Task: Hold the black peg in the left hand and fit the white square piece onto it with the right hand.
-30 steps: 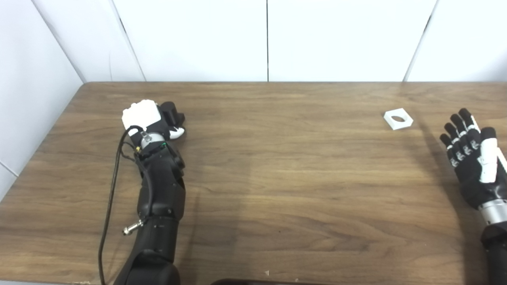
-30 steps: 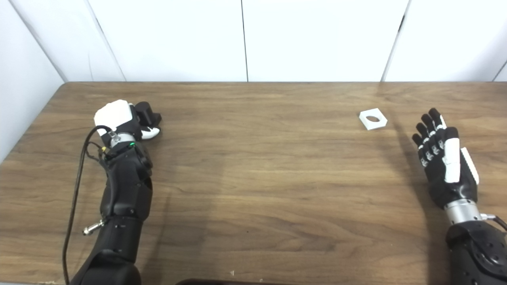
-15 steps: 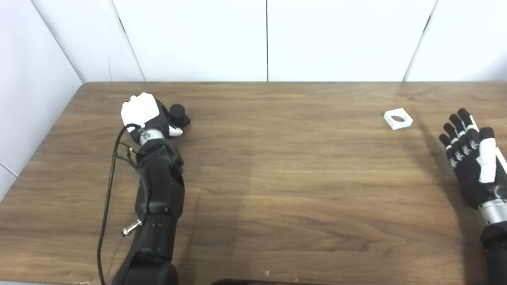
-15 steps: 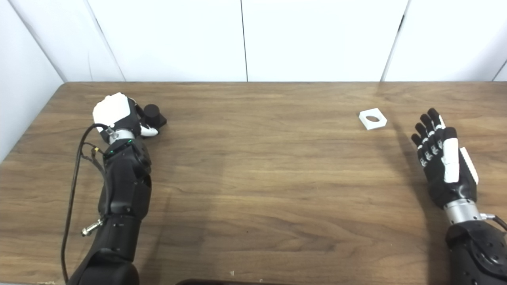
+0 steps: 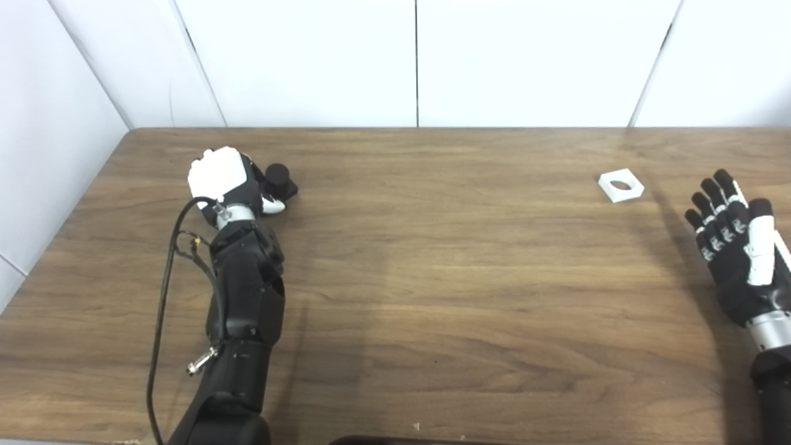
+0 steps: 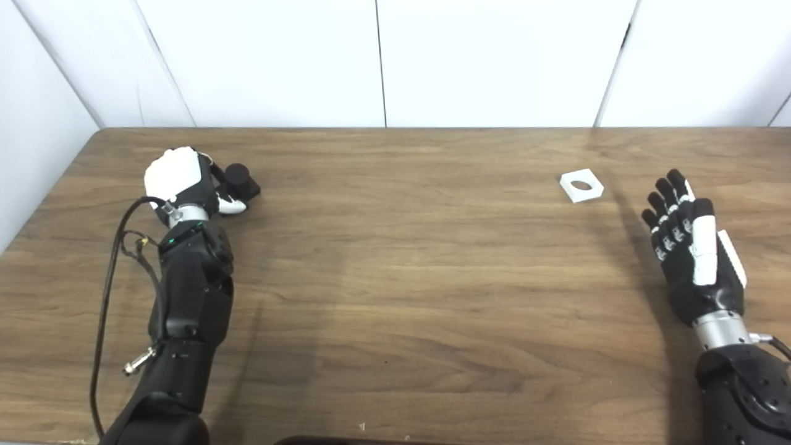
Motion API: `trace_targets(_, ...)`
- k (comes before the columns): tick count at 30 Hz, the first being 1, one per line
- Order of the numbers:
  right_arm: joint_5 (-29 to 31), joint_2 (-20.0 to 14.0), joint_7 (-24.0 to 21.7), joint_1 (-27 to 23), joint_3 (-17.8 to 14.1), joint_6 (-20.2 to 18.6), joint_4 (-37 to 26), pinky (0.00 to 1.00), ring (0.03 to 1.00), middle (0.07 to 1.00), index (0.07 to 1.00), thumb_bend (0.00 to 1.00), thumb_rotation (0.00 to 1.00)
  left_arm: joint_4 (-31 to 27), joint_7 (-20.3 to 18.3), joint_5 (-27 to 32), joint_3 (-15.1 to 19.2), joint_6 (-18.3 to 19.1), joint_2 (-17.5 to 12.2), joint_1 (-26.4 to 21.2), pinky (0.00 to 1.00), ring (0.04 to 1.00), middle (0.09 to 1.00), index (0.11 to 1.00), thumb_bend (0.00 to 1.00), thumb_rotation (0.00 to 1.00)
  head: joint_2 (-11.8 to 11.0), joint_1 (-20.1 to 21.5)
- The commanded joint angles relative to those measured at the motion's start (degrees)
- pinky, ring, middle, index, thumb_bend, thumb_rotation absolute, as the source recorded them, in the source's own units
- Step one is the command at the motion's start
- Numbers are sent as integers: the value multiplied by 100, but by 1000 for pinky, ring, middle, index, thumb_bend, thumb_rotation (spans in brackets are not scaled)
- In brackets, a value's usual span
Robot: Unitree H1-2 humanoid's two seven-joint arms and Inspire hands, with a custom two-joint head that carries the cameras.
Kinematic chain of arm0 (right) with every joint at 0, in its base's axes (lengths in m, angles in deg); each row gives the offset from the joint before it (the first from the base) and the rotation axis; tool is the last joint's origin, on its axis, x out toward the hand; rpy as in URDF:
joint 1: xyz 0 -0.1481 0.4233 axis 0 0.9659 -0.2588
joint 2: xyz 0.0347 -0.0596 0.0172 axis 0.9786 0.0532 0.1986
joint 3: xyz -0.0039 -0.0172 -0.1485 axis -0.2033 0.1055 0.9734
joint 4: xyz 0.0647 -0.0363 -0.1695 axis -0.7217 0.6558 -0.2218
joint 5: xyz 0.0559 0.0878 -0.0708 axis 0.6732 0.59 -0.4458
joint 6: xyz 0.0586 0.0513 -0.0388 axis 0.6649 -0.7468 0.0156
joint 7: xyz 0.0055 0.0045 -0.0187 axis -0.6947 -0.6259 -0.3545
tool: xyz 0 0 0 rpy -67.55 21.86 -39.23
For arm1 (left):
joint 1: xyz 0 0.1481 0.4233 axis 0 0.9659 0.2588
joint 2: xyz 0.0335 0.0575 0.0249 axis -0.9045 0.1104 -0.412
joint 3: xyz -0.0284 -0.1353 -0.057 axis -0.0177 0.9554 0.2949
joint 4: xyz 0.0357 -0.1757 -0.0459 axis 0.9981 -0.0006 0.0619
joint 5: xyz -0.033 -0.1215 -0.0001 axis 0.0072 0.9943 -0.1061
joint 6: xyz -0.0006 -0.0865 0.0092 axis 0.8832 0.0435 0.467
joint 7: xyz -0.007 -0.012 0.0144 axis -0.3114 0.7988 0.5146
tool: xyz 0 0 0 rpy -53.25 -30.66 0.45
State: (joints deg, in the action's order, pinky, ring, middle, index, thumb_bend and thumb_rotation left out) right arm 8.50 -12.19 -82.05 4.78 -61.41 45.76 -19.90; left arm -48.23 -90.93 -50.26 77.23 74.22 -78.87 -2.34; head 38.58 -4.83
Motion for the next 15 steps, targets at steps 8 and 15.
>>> trace_targets(8, 26, 191, -50, 478, 69, -9, 379, 1000, 1000, 1000, 1000, 614, 950, -460, -36, 342, -452, 15, -274, 192, 1000, 1000, 929, 486, 517, 55, -5, 10)
trace_targets(15, 83, 225, -80, 455, 76, -15, 415, 1000, 1000, 1000, 1000, 600, 948, -1002, -89, 763, -877, 14, -344, 491, 1000, 1000, 918, 484, 519, 53, -19, 15)
